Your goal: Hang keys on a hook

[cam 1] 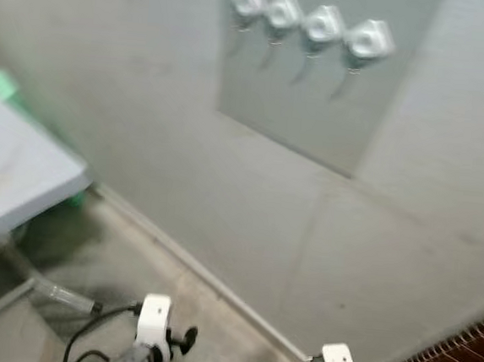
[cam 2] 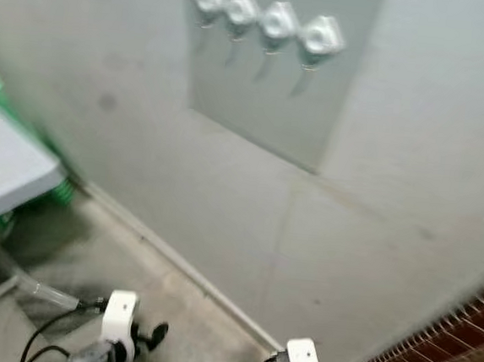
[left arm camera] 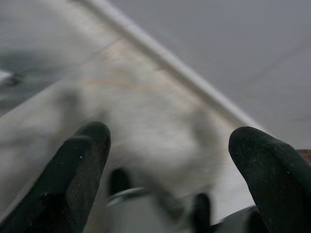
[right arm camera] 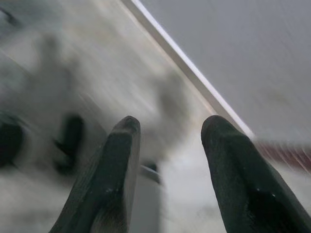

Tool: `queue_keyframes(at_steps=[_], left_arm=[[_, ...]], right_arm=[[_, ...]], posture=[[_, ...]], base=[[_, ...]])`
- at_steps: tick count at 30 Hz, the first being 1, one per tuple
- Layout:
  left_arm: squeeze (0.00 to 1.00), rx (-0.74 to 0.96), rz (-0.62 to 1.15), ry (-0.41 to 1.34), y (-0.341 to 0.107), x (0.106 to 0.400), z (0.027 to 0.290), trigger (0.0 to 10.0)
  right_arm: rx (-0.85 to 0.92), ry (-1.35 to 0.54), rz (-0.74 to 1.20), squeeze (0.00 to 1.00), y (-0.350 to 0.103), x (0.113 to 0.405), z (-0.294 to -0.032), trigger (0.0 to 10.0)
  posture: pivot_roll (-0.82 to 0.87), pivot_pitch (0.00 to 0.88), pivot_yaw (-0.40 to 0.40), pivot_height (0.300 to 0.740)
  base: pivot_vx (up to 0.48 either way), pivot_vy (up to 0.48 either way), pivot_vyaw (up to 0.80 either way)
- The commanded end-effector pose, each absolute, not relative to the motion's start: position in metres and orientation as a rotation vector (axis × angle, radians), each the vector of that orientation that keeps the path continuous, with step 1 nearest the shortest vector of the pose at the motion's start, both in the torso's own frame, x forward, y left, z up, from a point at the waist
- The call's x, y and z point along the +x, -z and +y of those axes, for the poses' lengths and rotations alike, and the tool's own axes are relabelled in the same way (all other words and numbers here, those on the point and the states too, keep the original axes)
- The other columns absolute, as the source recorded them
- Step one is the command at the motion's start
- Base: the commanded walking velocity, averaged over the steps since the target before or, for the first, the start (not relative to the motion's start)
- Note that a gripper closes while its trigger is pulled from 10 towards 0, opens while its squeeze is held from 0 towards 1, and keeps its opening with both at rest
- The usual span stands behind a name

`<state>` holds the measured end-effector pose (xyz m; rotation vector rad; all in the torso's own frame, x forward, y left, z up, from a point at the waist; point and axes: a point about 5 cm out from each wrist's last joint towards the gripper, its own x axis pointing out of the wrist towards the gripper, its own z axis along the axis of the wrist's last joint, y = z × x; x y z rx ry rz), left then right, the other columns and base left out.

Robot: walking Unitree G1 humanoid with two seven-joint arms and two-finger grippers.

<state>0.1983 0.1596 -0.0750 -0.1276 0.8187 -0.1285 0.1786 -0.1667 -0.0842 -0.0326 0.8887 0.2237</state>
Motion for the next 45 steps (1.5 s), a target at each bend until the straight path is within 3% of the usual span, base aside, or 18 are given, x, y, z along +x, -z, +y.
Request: queue_keyframes(at_steps=[1,45], left_arm=[[0.00,-0.137,0.801,0.140,0.0724,0.2038,0.1520,10.0],[0.00,-0.145,0.782,0.134,0.0710,0.2059,0.1483,10.0]], right_arm=[[-0.037,-0.206,0.914,0.00,0.0878,0.1701,-0.1726,10.0],[-0.062,-0.228,0.884,0.00,0.0831,0.1778,-0.1778,10.0]], posture=[[-0.01,0.000,-0.016,0.715],[-0.01,0.000,-0.036,0.715]], base=[[0.000,0.000,0.80],[0.000,0.000,0.80]])
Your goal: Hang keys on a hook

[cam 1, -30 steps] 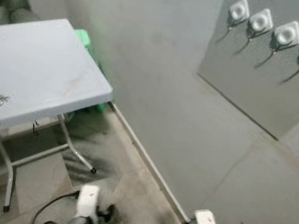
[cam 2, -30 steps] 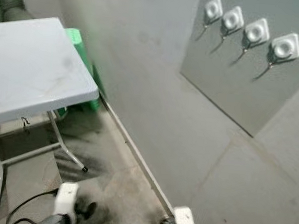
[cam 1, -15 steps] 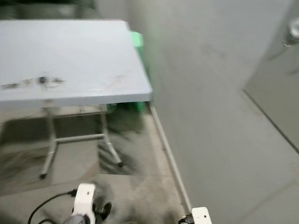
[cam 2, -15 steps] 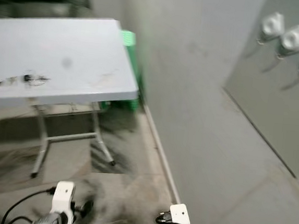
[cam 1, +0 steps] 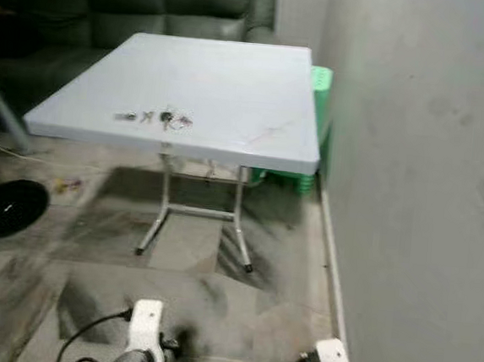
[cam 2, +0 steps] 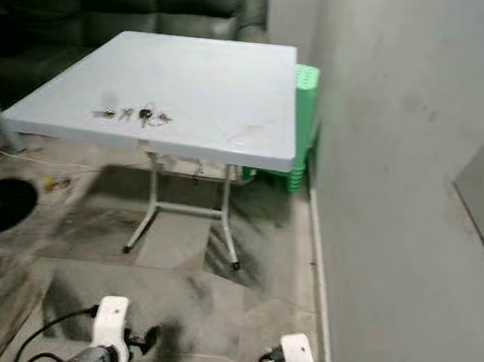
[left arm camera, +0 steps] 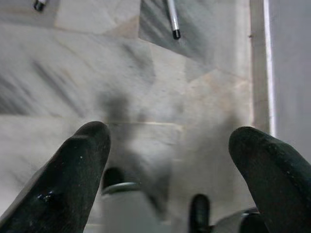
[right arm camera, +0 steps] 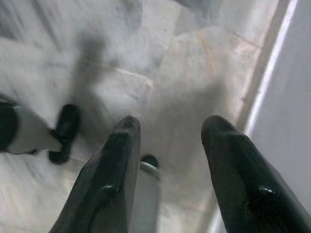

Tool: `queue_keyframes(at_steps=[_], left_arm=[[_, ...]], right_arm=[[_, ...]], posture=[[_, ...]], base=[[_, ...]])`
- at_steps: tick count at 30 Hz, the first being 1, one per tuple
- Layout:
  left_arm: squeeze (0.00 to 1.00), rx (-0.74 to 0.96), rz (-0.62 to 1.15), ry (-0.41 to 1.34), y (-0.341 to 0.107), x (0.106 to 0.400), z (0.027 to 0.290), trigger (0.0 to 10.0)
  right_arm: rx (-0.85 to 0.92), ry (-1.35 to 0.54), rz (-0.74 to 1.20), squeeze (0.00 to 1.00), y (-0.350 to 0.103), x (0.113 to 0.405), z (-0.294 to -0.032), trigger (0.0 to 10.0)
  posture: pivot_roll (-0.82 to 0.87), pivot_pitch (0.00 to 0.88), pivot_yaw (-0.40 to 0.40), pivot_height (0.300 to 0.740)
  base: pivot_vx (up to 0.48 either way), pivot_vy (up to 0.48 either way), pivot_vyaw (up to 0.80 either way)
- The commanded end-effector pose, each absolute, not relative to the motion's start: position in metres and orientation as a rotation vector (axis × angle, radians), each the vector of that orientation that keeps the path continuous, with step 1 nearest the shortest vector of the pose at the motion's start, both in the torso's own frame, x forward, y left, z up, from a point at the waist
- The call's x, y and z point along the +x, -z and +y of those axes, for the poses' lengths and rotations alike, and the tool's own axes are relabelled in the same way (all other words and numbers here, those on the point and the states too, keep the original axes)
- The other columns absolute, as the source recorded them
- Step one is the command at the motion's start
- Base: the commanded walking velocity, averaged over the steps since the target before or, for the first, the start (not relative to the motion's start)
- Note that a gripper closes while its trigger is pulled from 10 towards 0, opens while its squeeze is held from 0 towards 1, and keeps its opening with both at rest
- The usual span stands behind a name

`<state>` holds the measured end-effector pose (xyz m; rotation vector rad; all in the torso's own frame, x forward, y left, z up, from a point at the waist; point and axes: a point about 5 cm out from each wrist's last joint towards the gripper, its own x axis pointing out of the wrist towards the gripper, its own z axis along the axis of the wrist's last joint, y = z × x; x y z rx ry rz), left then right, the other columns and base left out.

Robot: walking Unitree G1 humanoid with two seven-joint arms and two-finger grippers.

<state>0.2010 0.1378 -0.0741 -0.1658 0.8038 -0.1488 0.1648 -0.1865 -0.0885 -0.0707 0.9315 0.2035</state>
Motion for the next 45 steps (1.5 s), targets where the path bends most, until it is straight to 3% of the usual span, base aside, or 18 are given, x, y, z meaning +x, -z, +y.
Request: queue_keyframes(at_steps=[1,8,14,18,23,27,33,45], left_arm=[[0.00,-0.148,0.769,0.136,0.069,0.209,0.148,10.0],[0.00,-0.180,0.597,0.166,0.045,0.240,0.147,10.0],[0.00,-0.158,0.301,0.233,-0.002,0.284,0.146,10.0],[0.00,-0.162,0.230,0.235,-0.015,0.294,0.147,10.0],[0.00,-0.175,-0.033,0.201,-0.075,0.328,0.149,10.0],[0.00,-0.176,-0.157,0.208,-0.105,0.335,0.144,10.0],[0.00,-0.254,-0.282,0.224,-0.135,0.328,0.138,10.0],[0.00,-0.305,-0.206,0.187,-0.120,0.307,0.149,10.0]], right_arm=[[-0.055,-0.228,0.875,0.00,0.082,0.180,-0.178,10.0],[0.056,-0.221,0.681,0.00,0.060,0.213,-0.174,10.0],[0.094,-0.298,0.353,0.00,0.013,0.263,-0.166,10.0],[0.106,-0.302,0.280,0.00,0.001,0.272,-0.166,10.0],[0.129,-0.244,-0.002,0.00,-0.058,0.311,-0.171,10.0],[0.140,-0.225,-0.130,0.00,-0.090,0.323,-0.168,10.0],[0.220,-0.226,-0.268,0.00,-0.122,0.322,-0.155,10.0],[0.165,-0.329,-0.201,0.00,-0.104,0.295,-0.136,10.0]], posture=[[-0.01,0.000,-0.036,0.715],[-0.01,0.000,-0.033,0.715],[-0.02,0.000,-0.019,0.715],[-0.02,0.000,-0.018,0.715],[-0.02,0.000,-0.018,0.715],[-0.01,0.000,-0.025,0.715],[-0.01,0.000,-0.025,0.715],[-0.01,0.000,-0.027,0.715]], base=[[0.000,0.000,0.80],[0.000,0.000,0.46],[0.000,0.000,0.00],[0.000,0.000,0.00],[0.000,0.000,0.00],[0.000,0.000,0.00],[0.000,0.000,0.00],[0.000,0.000,0.00]])
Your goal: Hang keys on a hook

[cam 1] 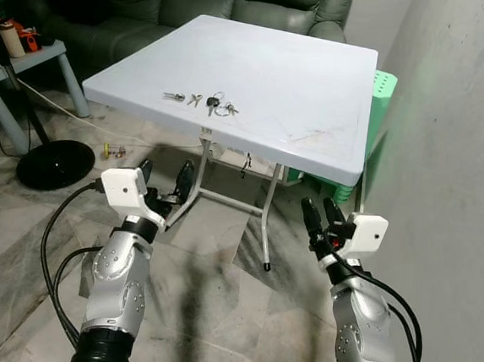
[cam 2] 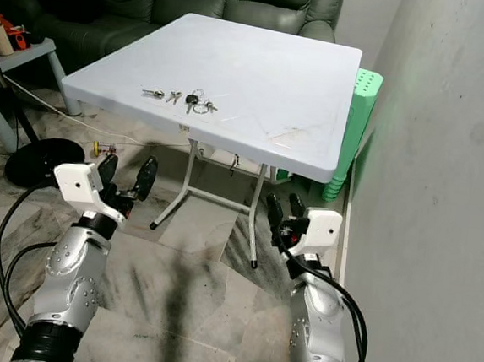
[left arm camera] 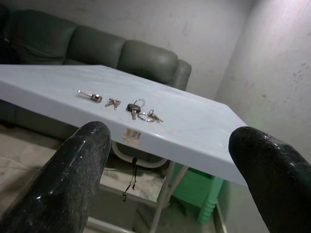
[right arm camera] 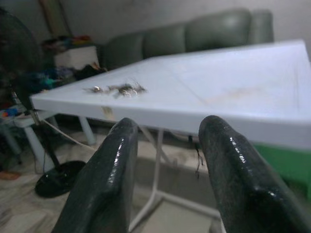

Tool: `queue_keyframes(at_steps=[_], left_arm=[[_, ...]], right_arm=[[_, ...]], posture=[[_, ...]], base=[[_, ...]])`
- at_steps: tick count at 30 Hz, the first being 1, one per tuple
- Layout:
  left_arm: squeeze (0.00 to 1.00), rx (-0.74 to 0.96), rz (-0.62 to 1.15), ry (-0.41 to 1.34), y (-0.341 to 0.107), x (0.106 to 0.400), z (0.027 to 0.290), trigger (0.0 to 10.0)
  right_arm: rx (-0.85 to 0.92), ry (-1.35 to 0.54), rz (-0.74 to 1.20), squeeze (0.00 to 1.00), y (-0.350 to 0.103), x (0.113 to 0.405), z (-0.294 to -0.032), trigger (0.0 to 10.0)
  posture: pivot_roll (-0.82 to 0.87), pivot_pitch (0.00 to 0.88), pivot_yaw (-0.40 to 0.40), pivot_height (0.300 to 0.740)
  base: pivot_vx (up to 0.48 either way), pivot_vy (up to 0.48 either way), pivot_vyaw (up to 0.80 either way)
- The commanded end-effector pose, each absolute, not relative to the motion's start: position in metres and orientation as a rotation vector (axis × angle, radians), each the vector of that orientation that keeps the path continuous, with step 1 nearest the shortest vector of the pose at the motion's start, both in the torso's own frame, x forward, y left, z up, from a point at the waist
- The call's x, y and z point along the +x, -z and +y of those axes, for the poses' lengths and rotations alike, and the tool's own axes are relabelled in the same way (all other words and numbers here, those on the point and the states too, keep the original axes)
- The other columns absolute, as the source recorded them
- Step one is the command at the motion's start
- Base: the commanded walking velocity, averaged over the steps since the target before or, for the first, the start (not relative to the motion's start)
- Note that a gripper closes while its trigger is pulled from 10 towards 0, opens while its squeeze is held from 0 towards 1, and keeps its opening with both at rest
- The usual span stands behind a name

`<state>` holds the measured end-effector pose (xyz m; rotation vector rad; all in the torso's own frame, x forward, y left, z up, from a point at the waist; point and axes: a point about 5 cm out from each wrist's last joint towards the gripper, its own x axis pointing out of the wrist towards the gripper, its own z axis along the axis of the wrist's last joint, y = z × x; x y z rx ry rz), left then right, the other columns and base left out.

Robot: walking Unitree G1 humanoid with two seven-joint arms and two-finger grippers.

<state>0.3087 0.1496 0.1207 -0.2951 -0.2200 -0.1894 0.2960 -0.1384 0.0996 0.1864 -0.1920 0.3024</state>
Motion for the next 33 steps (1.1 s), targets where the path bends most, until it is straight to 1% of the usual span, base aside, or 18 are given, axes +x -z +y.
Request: queue_keyframes(at_steps=[1,7,14,33], left_arm=[[0.00,-0.308,-0.204,0.189,-0.120,0.307,0.148,10.0],[0.00,-0.307,-0.171,0.178,-0.120,0.308,0.150,10.0],[0.00,-0.310,-0.161,0.165,-0.124,0.311,0.151,10.0],[0.00,-0.318,-0.172,0.169,-0.129,0.316,0.150,10.0]], right_arm=[[0.160,-0.331,-0.200,0.00,-0.104,0.295,-0.136,10.0],[0.159,-0.314,-0.205,0.00,-0.112,0.301,-0.140,10.0],[0.146,-0.282,-0.227,0.00,-0.122,0.308,-0.144,10.0],[0.120,-0.282,-0.222,0.00,-0.122,0.309,-0.147,10.0]], posture=[[-0.01,0.000,-0.027,0.715],[-0.01,0.000,-0.031,0.715],[0.00,0.000,-0.035,0.715],[0.00,0.000,-0.048,0.715]], base=[[0.000,0.000,0.00],[0.000,0.000,0.00],[0.000,0.414,0.00],[0.000,0.469,0.00]])
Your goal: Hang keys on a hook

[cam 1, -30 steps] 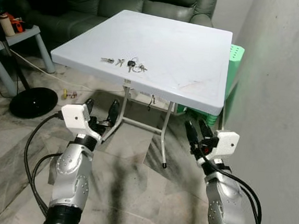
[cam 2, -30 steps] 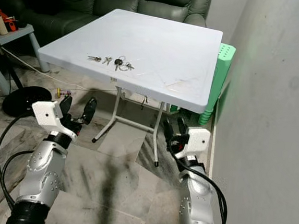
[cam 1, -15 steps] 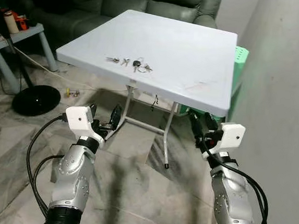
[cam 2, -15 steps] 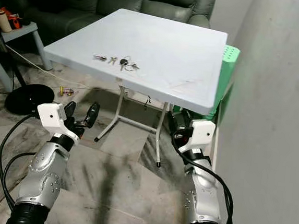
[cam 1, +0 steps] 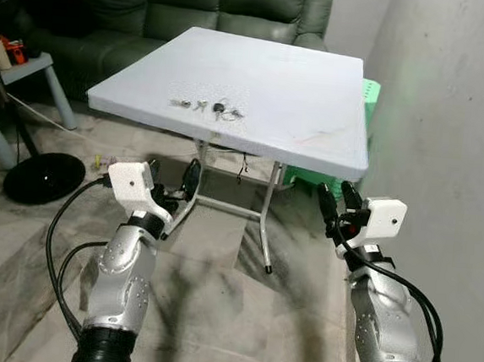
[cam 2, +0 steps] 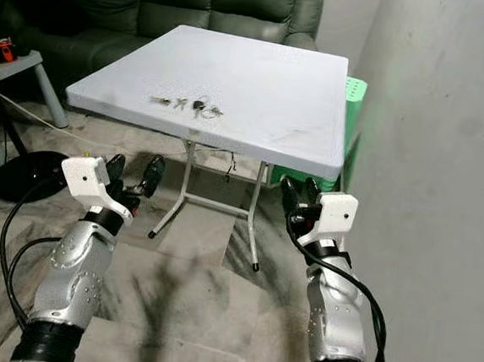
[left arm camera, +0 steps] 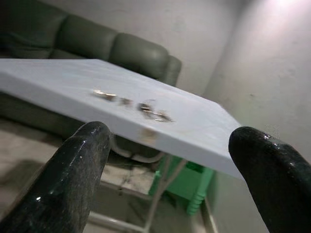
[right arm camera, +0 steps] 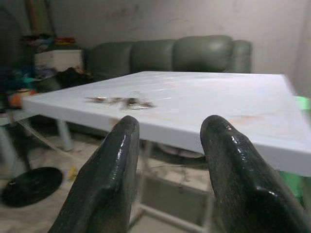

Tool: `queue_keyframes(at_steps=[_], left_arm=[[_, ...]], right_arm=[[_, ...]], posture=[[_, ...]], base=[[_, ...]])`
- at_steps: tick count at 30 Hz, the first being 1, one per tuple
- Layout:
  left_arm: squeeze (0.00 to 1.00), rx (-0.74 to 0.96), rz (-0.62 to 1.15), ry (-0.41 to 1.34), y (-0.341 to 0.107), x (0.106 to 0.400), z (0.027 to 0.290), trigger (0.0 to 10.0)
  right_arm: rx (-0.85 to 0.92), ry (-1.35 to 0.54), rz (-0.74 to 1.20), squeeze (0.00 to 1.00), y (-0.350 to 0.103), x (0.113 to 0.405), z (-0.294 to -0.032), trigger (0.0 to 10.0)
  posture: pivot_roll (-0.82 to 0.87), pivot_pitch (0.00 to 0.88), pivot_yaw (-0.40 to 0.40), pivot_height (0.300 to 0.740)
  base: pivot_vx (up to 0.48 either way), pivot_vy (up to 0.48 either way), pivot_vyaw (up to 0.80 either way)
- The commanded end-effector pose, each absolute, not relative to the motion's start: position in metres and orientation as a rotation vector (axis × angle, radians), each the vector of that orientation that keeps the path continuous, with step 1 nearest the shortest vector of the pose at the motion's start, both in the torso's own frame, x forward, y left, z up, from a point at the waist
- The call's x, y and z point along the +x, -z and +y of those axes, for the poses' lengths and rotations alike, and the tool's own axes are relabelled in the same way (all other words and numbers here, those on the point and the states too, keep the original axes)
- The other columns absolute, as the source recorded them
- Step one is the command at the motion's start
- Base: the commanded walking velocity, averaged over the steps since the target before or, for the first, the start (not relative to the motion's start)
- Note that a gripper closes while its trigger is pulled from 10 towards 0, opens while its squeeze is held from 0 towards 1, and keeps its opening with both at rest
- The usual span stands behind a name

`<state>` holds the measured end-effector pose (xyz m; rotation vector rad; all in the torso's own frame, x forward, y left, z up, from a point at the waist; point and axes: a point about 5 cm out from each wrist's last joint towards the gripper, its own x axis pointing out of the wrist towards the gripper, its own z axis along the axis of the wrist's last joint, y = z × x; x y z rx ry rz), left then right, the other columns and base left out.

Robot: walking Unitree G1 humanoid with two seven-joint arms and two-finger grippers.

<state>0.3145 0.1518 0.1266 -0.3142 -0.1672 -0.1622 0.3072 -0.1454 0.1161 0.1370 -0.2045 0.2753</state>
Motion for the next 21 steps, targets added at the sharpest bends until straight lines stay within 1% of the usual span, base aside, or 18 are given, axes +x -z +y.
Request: queue_keyframes(at_steps=[1,14,21], left_arm=[[0.00,-0.317,-0.172,0.169,-0.1291,0.3159,0.1506,10.0],[0.00,-0.321,-0.173,0.179,-0.1295,0.3185,0.1485,10.0],[0.00,-0.325,-0.166,0.184,-0.1285,0.3193,0.1467,10.0]], right_arm=[[0.119,-0.283,-0.223,0.00,-0.1220,0.3089,-0.1465,10.0],[0.105,-0.291,-0.222,0.00,-0.1229,0.3088,-0.1479,10.0],[0.102,-0.291,-0.221,0.00,-0.1227,0.3087,-0.1485,10.0]], posture=[[0.00,0.000,-0.048,0.715],[-0.01,0.000,-0.054,0.715],[-0.01,0.000,-0.055,0.715]], base=[[0.000,0.472,0.00],[0.000,0.470,0.00],[0.000,0.385,0.00]])
